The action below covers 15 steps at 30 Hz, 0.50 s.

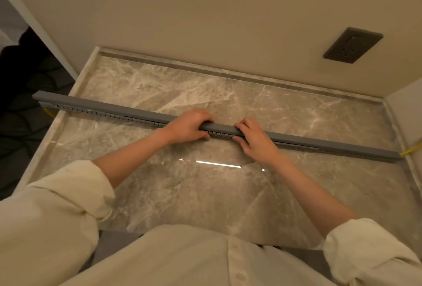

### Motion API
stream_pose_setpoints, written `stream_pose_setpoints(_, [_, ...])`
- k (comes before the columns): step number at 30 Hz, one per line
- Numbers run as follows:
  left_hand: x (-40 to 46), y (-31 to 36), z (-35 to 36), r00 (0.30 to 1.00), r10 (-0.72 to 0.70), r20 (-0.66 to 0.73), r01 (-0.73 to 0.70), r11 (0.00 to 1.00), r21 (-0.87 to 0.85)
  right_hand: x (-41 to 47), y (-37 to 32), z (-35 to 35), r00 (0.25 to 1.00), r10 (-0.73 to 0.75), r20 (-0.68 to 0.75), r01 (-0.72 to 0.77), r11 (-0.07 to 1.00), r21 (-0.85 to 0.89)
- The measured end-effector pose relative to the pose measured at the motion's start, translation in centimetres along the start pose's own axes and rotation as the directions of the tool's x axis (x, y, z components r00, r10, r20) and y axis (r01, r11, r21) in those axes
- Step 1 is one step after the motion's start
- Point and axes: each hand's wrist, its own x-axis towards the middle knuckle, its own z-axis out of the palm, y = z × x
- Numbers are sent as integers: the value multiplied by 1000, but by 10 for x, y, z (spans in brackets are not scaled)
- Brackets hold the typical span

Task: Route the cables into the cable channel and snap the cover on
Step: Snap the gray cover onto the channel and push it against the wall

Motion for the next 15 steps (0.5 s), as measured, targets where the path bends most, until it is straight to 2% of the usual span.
stream_pose_setpoints(4, [-40,-39,-32,998,-63,-27,64,998,22,6,1,-4,997,47,60,-49,998,33])
stream_pose_setpoints(9, [-89,-83,-72,979,-197,-49,203,959,195,21,1,-11,980,85,180,-90,996,20])
stream_pose_setpoints(15, [-117,-107,-87,961,-251,-118,271,941,201,56,-33,5,974,-11,227,8,1000,14])
